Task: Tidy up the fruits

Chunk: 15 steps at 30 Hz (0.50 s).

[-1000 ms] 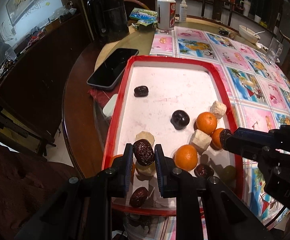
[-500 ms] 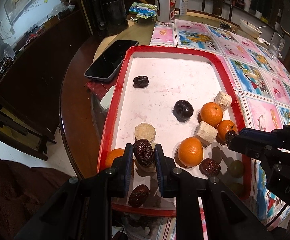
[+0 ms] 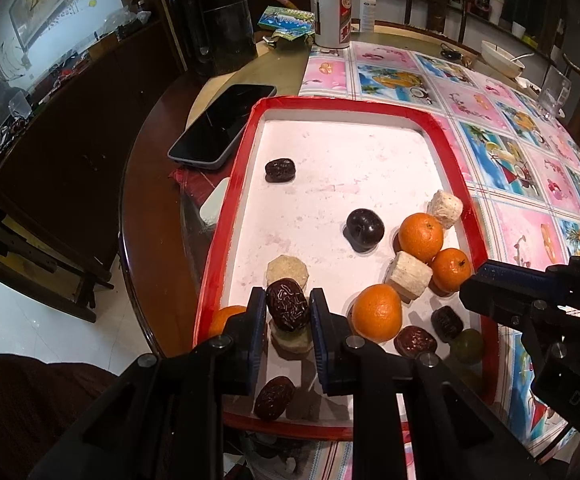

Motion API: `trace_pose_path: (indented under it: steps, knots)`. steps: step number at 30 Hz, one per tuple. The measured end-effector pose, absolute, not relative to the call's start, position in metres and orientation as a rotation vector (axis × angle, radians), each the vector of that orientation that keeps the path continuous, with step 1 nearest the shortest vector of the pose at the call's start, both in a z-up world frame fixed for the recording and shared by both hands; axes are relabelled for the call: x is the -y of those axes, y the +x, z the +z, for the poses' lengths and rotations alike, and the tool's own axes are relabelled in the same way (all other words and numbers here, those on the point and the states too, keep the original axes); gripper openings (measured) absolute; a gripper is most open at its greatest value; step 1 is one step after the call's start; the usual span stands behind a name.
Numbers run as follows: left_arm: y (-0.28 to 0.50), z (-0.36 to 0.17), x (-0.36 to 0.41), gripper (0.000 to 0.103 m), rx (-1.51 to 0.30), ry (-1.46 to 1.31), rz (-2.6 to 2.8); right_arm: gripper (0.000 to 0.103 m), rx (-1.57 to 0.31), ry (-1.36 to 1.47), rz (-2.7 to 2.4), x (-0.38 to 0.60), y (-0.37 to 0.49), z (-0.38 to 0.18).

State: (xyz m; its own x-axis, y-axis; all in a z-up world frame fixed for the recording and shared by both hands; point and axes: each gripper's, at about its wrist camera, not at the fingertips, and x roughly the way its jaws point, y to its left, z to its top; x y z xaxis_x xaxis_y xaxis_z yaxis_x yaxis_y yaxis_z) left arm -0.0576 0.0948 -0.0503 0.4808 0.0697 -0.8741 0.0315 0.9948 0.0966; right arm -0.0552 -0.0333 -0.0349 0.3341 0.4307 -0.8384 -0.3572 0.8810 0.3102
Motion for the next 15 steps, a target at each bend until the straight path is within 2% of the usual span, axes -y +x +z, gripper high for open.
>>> trace_pose_path:
  steps: [1, 3, 7, 8, 15]
  knots:
    - [-0.058, -0.049, -0.094, 0.028, -1.065, 0.106, 0.022, 0.017, -1.111, 0.077, 0.511, 0.035, -0.055, -0.033]
    - [-0.059, -0.045, -0.092, 0.052, -1.043, 0.112, 0.026, 0.017, -1.103, 0.084, 0.505, 0.037, -0.055, -0.03]
    - [-0.062, -0.033, -0.088, 0.068, -0.981, 0.13, 0.032, 0.017, -1.087, 0.089, 0.495, 0.042, -0.057, -0.026]
    - [-0.062, -0.03, -0.086, 0.075, -0.971, 0.133, 0.03, 0.017, -1.086, 0.089, 0.493, 0.043, -0.057, -0.026]
    - [-0.062, -0.015, -0.084, 0.079, -0.946, 0.134, 0.058, 0.017, -1.07, 0.096, 0.482, 0.05, -0.061, -0.021]
